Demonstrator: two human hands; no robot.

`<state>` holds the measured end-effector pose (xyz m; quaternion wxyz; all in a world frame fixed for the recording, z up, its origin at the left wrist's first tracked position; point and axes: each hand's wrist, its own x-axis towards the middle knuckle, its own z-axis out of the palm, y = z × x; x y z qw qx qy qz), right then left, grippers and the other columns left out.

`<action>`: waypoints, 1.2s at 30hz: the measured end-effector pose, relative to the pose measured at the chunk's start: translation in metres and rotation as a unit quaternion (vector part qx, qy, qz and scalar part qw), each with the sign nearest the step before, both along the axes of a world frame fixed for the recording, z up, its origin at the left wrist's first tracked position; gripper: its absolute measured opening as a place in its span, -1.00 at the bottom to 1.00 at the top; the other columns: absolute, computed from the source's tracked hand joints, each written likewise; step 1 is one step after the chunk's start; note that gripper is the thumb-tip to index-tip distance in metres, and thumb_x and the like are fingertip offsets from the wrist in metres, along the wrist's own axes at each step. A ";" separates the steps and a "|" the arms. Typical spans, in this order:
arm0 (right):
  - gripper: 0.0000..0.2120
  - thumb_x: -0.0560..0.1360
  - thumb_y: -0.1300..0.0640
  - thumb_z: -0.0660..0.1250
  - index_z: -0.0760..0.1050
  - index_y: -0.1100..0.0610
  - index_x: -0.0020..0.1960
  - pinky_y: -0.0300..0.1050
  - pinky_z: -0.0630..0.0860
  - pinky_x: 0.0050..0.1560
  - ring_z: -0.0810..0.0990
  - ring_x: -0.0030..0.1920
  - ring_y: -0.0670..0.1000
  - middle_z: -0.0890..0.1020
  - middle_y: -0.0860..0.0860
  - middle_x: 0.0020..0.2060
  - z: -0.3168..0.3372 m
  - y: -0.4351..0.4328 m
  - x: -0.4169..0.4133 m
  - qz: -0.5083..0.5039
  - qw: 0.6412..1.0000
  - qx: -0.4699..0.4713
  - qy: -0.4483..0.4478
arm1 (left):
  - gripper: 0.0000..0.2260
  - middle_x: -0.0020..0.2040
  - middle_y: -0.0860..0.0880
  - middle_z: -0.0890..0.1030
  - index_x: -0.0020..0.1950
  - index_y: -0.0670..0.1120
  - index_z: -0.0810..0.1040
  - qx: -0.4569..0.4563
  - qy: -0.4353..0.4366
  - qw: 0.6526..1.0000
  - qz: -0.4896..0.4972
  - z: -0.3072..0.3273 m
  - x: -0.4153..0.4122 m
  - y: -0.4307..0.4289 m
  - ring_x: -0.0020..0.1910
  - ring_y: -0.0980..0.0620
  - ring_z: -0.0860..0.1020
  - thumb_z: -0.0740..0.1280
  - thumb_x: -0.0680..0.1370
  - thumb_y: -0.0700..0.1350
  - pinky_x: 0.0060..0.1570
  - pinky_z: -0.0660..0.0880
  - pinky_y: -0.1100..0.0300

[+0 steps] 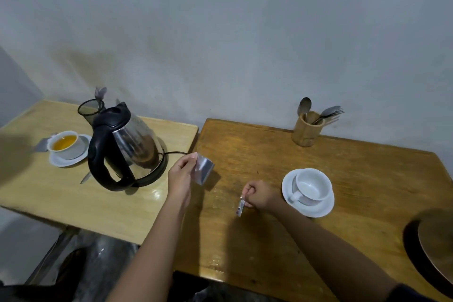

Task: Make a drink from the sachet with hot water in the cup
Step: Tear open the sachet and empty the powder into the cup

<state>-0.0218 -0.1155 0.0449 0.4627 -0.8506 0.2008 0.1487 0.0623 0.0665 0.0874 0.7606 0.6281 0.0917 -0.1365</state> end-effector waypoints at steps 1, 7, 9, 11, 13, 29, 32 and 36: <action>-0.71 0.40 0.39 0.12 0.43 0.07 -0.35 -0.20 0.47 -0.28 0.49 -0.47 -0.08 0.53 0.01 -0.49 -0.009 0.004 0.003 -0.002 1.000 -0.005 0.003 | -0.92 -0.12 -0.03 0.58 -0.14 -0.05 0.59 0.006 0.001 1.000 0.000 -0.004 -0.001 0.004 0.04 -0.06 0.50 0.31 0.52 -0.14 0.13 0.42 0.05; -0.67 0.40 0.36 0.10 0.36 -0.01 -0.39 -0.26 0.32 -0.38 0.45 -0.33 -0.04 0.46 -0.04 -0.38 -0.034 0.016 0.010 0.018 0.998 -0.054 -0.015 | -0.91 -0.04 -0.09 0.61 -0.15 -0.04 0.62 0.034 -0.009 0.999 0.003 -0.022 0.000 0.020 0.06 -0.07 0.52 0.33 0.50 -0.13 0.20 0.42 0.01; -0.71 0.41 0.37 0.15 0.37 0.02 -0.34 -0.29 0.32 -0.32 0.45 -0.16 0.00 0.43 -0.06 -0.29 -0.035 0.016 0.008 0.032 0.997 -0.065 -0.023 | -0.92 0.00 -0.12 0.61 -0.12 -0.04 0.63 0.039 -0.009 0.999 -0.007 -0.025 0.001 0.019 0.07 -0.08 0.53 0.34 0.50 -0.10 0.17 0.43 0.00; -0.83 0.42 0.34 0.24 0.43 0.08 -0.12 -0.26 0.34 -0.23 0.39 -0.07 -0.01 0.37 -0.02 -0.08 -0.034 0.015 0.006 0.040 0.997 -0.067 -0.028 | -0.92 -0.04 -0.09 0.61 -0.13 -0.03 0.63 0.037 -0.006 0.999 -0.018 -0.025 0.000 0.014 0.04 -0.08 0.53 0.34 0.49 -0.09 0.10 0.43 0.02; -0.70 0.43 0.29 0.31 0.42 0.11 0.13 -0.27 0.38 -0.18 0.40 -0.13 -0.05 0.31 0.01 0.08 -0.024 0.013 0.007 0.037 0.997 -0.051 -0.050 | -0.92 -0.04 -0.09 0.61 -0.14 -0.02 0.62 0.035 -0.002 0.999 -0.030 -0.023 0.001 0.005 0.03 -0.07 0.52 0.34 0.50 -0.10 0.07 0.43 0.07; -0.87 0.39 0.25 0.44 0.55 0.26 -0.11 -0.32 0.47 -0.20 0.54 -0.28 -0.15 0.59 0.01 -0.31 0.069 -0.076 -0.037 -0.149 0.946 0.150 -0.245 | -0.91 -0.19 -0.05 0.59 -0.20 -0.06 0.59 -0.031 -0.037 0.986 -0.158 0.040 -0.029 -0.166 -0.15 0.03 0.51 0.34 0.50 -0.15 -0.10 0.43 0.20; -0.97 0.43 0.25 0.39 0.56 0.21 -0.15 -0.33 0.48 -0.23 0.54 -0.29 -0.15 0.59 0.01 -0.31 0.071 -0.104 -0.054 -0.187 0.941 0.127 -0.253 | -0.93 -0.16 -0.05 0.61 -0.17 -0.06 0.60 -0.016 -0.057 0.978 -0.199 0.042 -0.041 -0.186 -0.10 0.02 0.52 0.34 0.49 -0.14 -0.01 0.44 0.17; -1.00 0.50 0.20 0.31 0.49 0.12 -0.09 -0.36 0.53 -0.28 0.57 -0.17 -0.07 0.58 0.03 -0.20 0.071 -0.134 -0.076 -0.275 0.917 0.150 -0.246 | -0.89 -0.09 -0.07 0.62 -0.03 -0.14 0.59 0.045 -0.085 0.961 -0.258 0.041 -0.054 -0.206 -0.04 -0.01 0.56 0.36 0.48 -0.14 0.06 0.49 0.10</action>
